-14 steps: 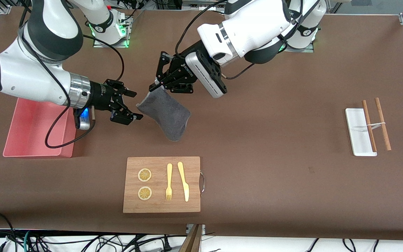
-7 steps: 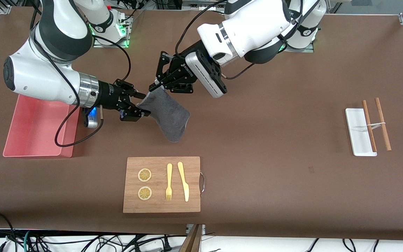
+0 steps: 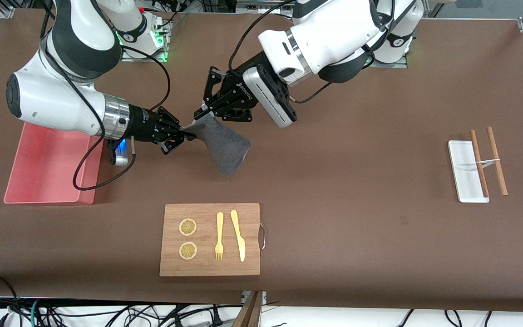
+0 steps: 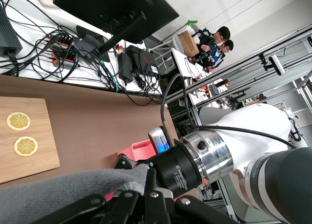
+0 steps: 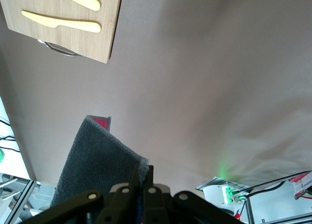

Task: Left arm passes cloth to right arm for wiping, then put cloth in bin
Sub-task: 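Open the left gripper and withdraw while the right gripper pulls the cloth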

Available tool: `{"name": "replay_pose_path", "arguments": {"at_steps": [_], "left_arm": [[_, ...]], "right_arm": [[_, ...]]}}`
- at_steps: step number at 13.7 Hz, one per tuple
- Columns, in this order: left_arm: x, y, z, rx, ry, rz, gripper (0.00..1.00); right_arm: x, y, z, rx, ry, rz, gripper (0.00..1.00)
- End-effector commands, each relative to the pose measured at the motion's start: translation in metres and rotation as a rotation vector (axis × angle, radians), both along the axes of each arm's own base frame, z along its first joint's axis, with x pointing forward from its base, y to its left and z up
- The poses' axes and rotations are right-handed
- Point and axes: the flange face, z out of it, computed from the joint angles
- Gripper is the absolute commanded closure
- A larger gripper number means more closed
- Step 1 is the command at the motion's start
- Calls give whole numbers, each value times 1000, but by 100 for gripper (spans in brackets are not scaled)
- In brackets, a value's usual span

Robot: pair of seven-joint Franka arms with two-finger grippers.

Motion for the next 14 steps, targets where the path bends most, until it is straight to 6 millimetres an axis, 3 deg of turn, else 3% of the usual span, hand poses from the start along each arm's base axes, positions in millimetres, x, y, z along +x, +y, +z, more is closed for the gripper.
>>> {"name": "replay_pose_path", "arguments": {"at_steps": [1, 2, 3, 7, 11, 14], "left_arm": [[4, 4, 10, -29, -4, 12, 100], [12, 13, 11, -9, -35, 21, 12], [8, 19, 23, -14, -47, 28, 0], [8, 35, 32, 0, -54, 47, 0], [12, 88, 32, 70, -63, 113, 0], [24, 136, -12, 256, -54, 133, 0]], "right_arm": [[-3, -3, 2, 26, -16, 6, 100], [-4, -3, 2, 27, -22, 15, 100], [-3, -4, 2, 28, -26, 18, 100], [-1, -5, -9, 14, -62, 81, 100], [-1, 2, -57, -106, -60, 236, 100], [-2, -4, -94, -202, -65, 390, 100]]}}
